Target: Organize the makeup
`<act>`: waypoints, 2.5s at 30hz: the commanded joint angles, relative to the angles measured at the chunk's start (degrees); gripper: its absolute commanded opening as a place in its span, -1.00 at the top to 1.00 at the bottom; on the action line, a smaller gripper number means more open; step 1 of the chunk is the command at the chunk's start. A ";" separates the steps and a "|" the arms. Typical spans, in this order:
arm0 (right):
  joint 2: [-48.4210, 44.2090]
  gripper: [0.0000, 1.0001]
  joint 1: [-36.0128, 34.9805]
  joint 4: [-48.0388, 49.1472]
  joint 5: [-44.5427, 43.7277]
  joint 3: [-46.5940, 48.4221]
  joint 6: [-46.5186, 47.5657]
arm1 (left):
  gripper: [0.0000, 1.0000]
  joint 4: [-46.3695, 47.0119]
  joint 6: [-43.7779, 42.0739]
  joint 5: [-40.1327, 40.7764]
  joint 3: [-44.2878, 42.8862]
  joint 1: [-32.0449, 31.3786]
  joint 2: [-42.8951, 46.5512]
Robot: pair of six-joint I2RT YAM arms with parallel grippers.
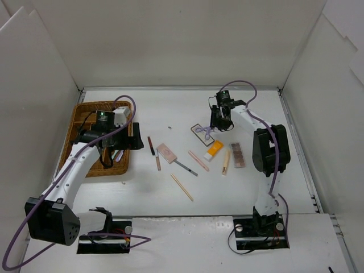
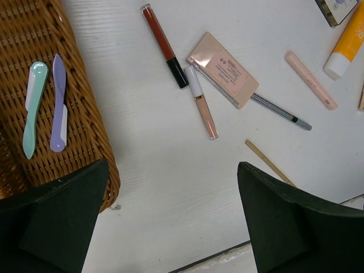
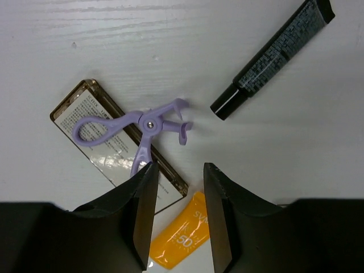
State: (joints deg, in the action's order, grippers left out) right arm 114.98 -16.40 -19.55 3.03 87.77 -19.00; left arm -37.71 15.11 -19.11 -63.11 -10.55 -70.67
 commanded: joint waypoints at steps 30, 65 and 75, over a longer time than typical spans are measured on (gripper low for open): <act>6.93 1.00 3.22 2.06 6.29 7.77 6.61 | -0.83 5.46 -0.44 -6.63 -9.22 -0.70 -9.39; -19.35 1.00 -18.84 6.72 18.50 -1.99 22.26 | -0.04 5.11 1.85 -24.83 -25.31 -10.36 -22.14; -19.35 1.00 -20.42 8.56 20.44 -1.63 21.38 | 0.22 5.28 1.32 -28.43 -22.93 -10.90 -22.76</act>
State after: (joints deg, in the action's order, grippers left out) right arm 98.39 -36.47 -14.74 21.71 84.79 2.83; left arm -34.44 17.12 -44.38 -85.56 -21.34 -95.15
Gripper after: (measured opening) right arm 0.020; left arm 0.398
